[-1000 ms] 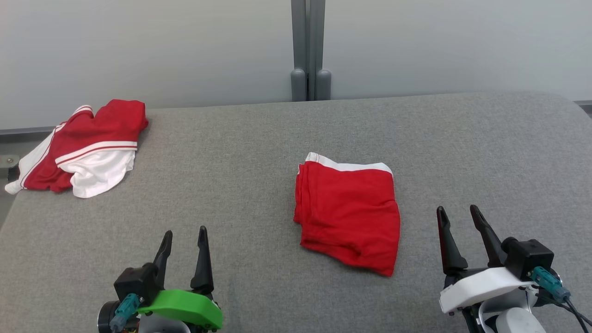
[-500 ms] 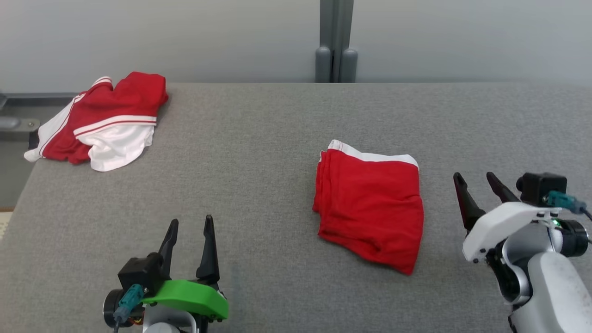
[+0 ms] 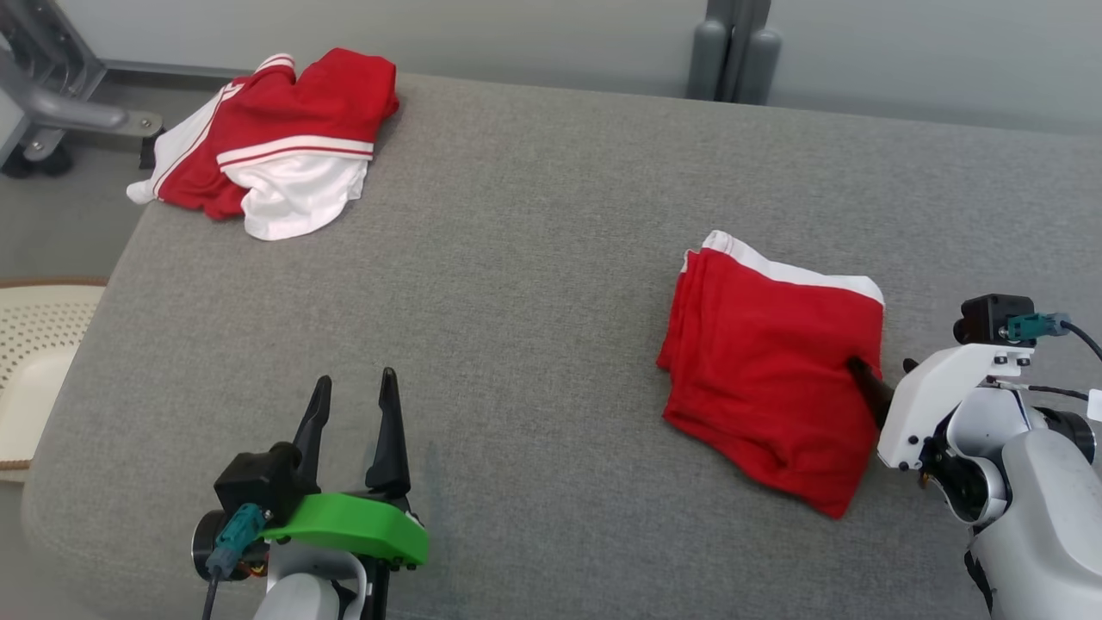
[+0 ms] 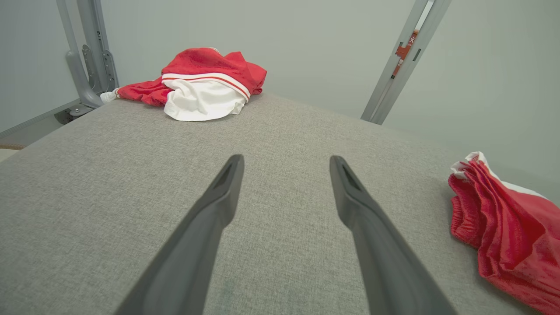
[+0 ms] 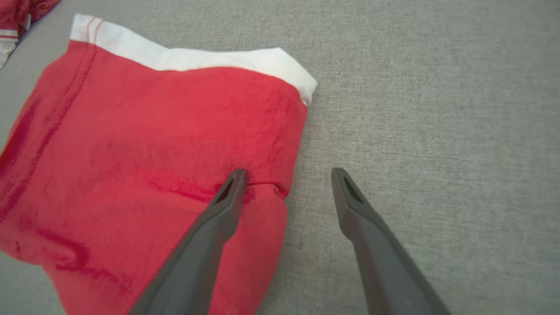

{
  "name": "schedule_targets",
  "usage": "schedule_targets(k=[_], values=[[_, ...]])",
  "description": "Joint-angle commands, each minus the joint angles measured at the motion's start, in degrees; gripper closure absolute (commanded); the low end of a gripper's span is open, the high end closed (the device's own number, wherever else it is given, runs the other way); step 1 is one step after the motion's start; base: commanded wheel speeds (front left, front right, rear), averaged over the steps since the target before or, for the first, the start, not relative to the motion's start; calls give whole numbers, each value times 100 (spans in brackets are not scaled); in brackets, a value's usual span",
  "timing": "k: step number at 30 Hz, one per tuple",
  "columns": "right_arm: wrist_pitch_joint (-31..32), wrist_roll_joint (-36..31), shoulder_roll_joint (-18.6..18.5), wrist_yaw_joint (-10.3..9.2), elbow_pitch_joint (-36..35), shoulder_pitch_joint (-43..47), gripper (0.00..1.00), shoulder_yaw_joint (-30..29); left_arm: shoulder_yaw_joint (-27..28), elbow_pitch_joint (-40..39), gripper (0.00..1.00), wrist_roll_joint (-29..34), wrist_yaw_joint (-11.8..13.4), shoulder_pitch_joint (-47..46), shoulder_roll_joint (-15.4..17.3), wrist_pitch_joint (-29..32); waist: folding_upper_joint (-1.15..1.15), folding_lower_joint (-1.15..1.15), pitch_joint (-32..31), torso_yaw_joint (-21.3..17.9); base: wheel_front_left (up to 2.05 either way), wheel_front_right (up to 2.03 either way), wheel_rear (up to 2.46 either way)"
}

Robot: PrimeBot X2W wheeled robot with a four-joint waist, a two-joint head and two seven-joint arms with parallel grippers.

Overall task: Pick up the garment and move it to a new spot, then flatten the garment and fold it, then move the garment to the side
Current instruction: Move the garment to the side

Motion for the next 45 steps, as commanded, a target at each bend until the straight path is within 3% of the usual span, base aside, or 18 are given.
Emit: schedule_targets(k=[1,4,5,6,7,10,17,25,30,34,39,45], values=[[25,59,-33,1,96,-107,0,9,15,-20,0,9,-3,-111,11,-3,0,0,219,237,0,0,0],[43,127,-39,1,305,-172,0,74,33,-25,0,31,-9,-120,11,-3,0,0,247,265,0,0,0],[37,143,-44,1,367,-203,18,105,47,-27,0,46,-9,-125,11,-3,0,0,255,263,0,0,0],[21,143,-40,1,419,-227,29,130,62,-31,0,60,-10,-132,11,-3,0,0,259,256,0,0,0],[7,155,-29,1,478,-260,62,168,77,-41,0,90,-12,-143,11,-3,0,0,268,232,0,0,0],[-32,183,-31,1,586,-346,100,266,87,-66,0,132,-29,-168,10,-3,0,0,292,135,0,0,0],[-416,215,-311,-3,458,-681,100,510,120,-177,0,258,-77,-250,11,-3,0,0,461,-402,0,0,0],[-745,199,-755,-3,300,-914,100,481,17,-258,0,492,-190,-469,11,-3,0,0,821,-1474,0,0,0],[-963,195,-745,-3,349,-1035,100,339,-25,-187,0,683,-268,-653,23,-3,0,0,1038,-2202,0,0,0],[-1112,161,-663,-2,436,-1114,100,288,-86,-101,0,804,-339,-790,44,-3,0,0,1147,-2569,0,0,0],[-1307,140,-545,-2,654,-1197,100,305,-139,-15,0,864,-395,-915,59,-3,0,0,1206,-2741,0,0,0],[-1523,46,-540,-2,980,-1429,100,331,-138,-20,0,891,-405,-962,91,-3,0,0,1234,-2566,0,0,0]])
